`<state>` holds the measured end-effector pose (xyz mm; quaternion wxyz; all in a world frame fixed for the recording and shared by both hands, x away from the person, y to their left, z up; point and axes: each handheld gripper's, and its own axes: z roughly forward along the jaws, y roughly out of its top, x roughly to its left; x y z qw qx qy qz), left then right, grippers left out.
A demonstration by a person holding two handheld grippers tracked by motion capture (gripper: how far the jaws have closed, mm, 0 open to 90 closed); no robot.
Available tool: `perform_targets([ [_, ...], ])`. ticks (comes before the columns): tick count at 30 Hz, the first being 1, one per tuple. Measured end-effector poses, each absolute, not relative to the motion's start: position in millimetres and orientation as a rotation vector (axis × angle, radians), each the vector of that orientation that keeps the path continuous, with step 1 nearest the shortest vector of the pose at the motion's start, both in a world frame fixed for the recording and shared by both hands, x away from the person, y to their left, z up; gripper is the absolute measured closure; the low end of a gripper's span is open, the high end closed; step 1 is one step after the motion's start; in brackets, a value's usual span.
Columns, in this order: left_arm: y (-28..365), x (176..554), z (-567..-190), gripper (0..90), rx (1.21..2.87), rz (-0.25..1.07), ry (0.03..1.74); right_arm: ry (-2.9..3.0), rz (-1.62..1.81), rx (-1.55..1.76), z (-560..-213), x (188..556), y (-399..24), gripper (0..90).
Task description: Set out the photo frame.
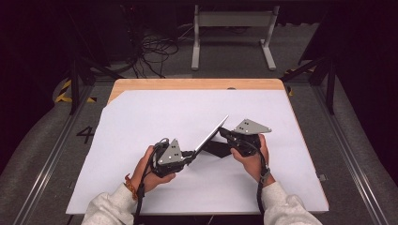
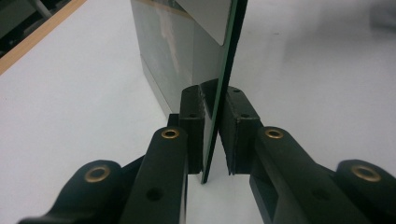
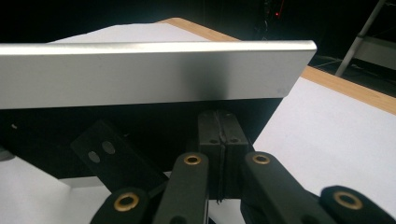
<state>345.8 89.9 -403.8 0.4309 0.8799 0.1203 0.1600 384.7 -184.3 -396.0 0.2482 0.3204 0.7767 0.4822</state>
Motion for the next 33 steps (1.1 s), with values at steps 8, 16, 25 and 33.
perform_targets([
  [8, 85, 345, -405, 78.1, 2.185, 0.395, 0.288, 2.122, 1.313, 0.87, -397, 386, -183, 90.0],
  [16, 82, 344, -406, 77.3, 2.182, 0.391, 0.294, 2.127, 1.293, 0.865, -398, 387, -180, 90.0],
  [25, 78, 344, -406, 75.9, 2.176, 0.387, 0.282, 2.137, 1.287, 0.846, -400, 386, -176, 90.0],
  [33, 75, 344, -406, 74.5, 2.172, 0.383, 0.283, 2.15, 1.284, 0.818, -401, 383, -171, 90.0],
])
